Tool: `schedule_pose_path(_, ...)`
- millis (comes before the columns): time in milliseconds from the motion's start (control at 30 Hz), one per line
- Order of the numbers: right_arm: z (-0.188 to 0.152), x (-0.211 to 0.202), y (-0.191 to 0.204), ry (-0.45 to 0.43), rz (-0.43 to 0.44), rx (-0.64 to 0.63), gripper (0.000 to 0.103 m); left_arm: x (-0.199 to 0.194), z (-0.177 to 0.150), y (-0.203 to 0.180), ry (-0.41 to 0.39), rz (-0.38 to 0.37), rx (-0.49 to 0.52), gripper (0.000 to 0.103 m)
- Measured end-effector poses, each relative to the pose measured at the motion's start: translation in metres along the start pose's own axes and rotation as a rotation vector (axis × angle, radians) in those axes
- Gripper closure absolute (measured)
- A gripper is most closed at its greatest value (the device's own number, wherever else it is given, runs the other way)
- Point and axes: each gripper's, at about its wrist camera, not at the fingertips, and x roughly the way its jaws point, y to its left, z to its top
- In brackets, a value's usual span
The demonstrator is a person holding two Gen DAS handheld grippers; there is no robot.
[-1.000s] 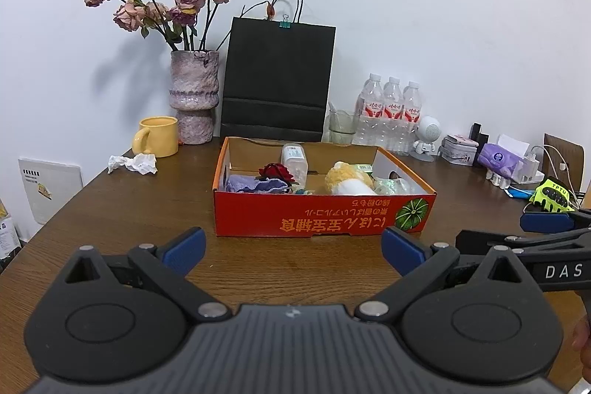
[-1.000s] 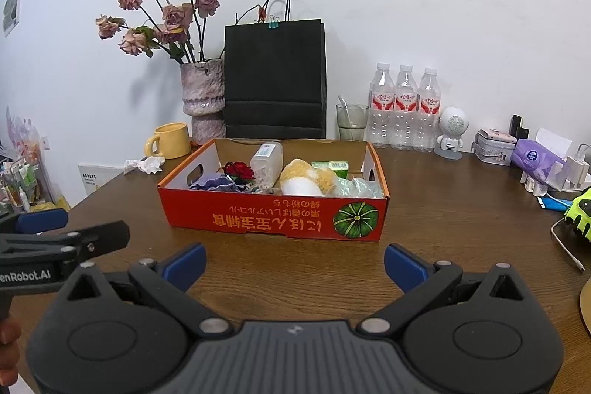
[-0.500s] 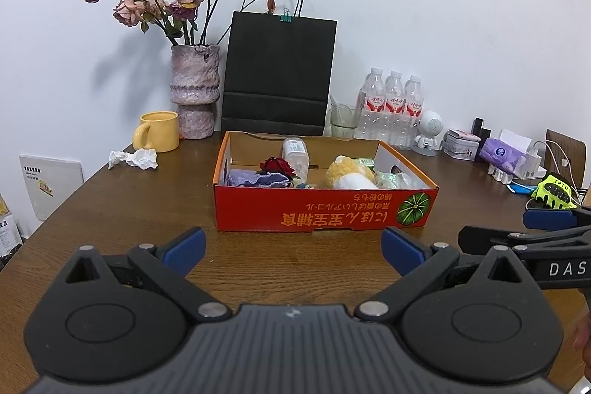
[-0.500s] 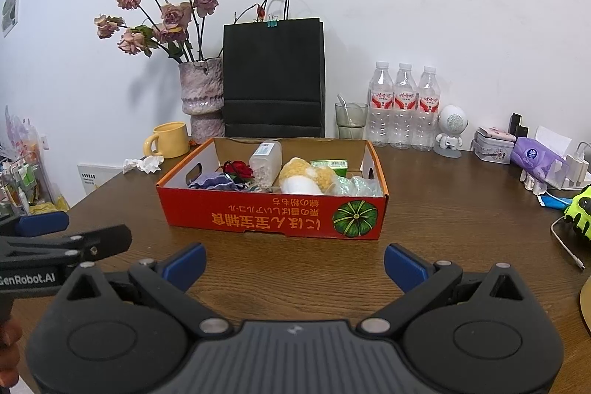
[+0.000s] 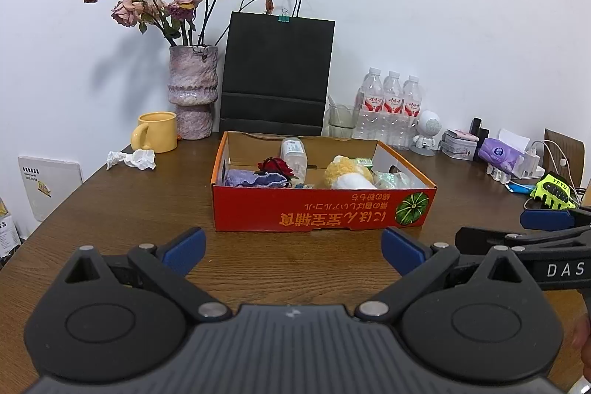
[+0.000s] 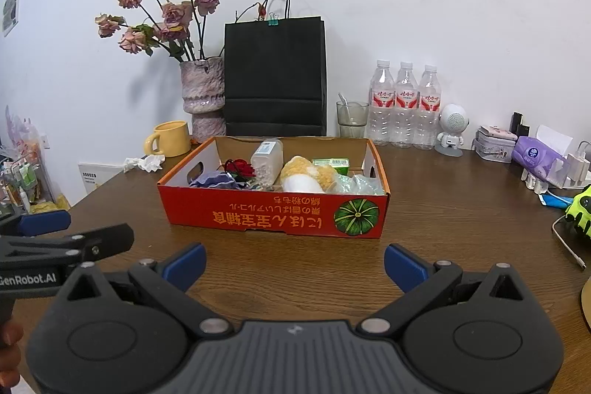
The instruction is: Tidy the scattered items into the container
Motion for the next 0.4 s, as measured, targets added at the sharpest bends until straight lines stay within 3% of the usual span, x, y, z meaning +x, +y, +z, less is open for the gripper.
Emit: schedule_pose_path(400,-0.0018,0.0012,-0.001,0.004,0.001,0.001,0.0,0.0025,-0.002,0.0021,-0.004,-0.003,-0.009,0.0)
